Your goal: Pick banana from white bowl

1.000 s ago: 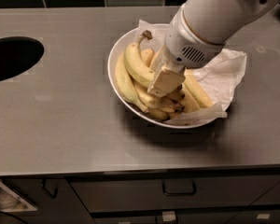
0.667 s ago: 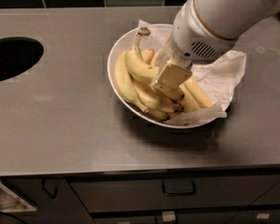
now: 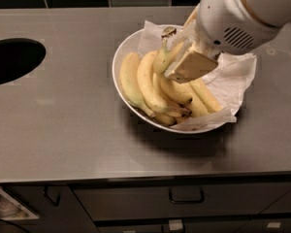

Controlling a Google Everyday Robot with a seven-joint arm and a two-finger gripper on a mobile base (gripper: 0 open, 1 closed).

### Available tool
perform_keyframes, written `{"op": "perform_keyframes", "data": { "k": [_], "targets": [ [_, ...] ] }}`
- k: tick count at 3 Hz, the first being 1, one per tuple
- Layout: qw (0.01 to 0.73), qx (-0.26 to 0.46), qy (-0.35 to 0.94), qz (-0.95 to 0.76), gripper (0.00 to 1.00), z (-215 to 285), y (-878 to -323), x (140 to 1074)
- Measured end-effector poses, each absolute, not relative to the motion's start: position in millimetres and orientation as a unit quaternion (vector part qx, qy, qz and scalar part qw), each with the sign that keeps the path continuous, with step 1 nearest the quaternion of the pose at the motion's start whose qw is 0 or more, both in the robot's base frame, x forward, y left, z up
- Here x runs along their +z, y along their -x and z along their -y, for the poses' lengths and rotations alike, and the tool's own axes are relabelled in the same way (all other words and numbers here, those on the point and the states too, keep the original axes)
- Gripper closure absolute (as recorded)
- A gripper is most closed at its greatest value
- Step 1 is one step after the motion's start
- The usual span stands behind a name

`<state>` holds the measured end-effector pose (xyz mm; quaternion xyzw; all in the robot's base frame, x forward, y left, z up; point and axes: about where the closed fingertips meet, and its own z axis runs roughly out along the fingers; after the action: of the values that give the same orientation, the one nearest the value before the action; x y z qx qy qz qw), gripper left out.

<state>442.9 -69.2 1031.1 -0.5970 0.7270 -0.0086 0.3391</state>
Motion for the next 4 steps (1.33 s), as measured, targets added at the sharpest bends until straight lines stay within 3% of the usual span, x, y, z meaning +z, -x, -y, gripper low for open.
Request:
{"op": "perform_keyframes", "data": {
  "k": [2, 4],
  "targets": [
    [0.398, 0.058, 0.594, -0.697, 1.00, 113.2, -443.7, 1046.4],
    [0.451, 0.230, 0.640, -0.578, 1.00, 124.8, -435.7, 1043.6]
  ]
}}
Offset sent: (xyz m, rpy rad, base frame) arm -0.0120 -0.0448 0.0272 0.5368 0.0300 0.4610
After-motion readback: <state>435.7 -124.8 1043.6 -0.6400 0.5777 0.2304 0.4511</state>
